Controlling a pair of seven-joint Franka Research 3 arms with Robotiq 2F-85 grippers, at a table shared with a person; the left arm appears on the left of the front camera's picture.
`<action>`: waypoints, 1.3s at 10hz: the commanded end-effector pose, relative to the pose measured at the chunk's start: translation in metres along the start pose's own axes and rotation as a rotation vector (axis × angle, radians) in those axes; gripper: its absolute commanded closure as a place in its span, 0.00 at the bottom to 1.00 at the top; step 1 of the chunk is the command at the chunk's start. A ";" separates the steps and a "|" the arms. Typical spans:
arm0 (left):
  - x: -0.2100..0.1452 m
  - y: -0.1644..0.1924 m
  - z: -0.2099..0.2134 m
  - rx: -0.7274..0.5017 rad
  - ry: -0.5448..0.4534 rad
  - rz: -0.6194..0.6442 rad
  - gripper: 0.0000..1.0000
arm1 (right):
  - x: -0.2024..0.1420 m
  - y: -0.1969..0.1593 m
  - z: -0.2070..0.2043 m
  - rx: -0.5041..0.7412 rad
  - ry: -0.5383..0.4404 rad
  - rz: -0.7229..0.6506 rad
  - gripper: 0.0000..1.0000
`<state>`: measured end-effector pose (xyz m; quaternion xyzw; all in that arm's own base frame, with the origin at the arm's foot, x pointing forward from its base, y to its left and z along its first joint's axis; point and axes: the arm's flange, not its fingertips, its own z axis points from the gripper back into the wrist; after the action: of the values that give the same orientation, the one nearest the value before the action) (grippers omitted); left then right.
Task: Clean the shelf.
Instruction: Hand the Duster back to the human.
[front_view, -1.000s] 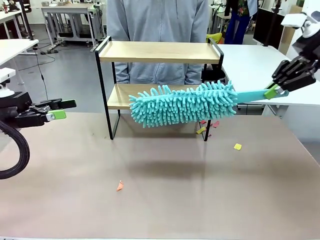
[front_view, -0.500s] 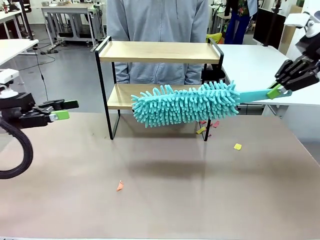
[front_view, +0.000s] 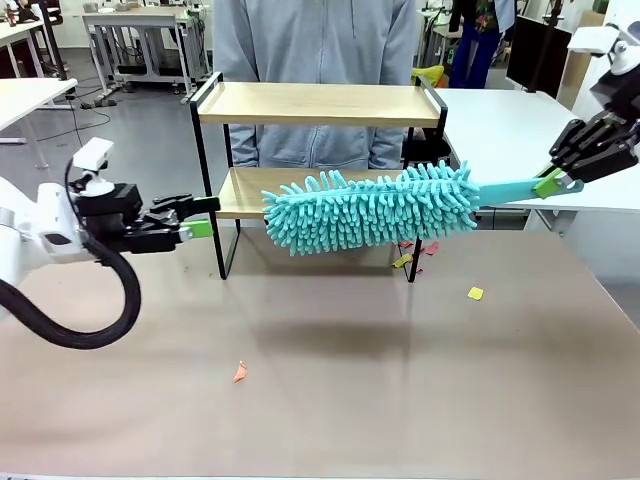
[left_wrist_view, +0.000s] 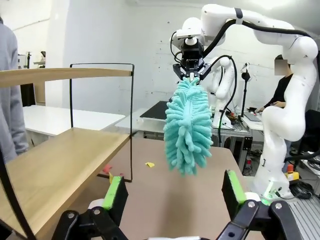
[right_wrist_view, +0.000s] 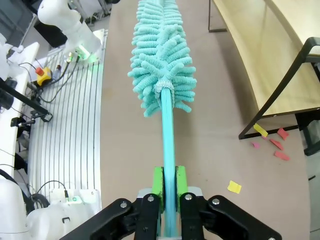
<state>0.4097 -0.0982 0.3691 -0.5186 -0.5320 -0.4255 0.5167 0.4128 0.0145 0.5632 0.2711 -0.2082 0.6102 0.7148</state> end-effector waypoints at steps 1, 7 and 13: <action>-0.004 0.000 -0.022 0.015 -0.047 -0.049 0.00 | 0.001 0.002 0.001 0.000 -0.015 0.020 0.87; -0.004 0.010 -0.088 -0.065 -0.014 -0.031 0.00 | 0.001 0.002 0.001 0.000 -0.015 0.020 0.87; -0.014 0.007 -0.148 -0.186 -0.034 0.036 0.00 | 0.001 0.002 0.001 0.000 -0.015 0.020 0.87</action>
<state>0.4258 -0.2375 0.3650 -0.5709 -0.4901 -0.4660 0.4655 0.4125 0.0146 0.5633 0.2711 -0.2080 0.6102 0.7148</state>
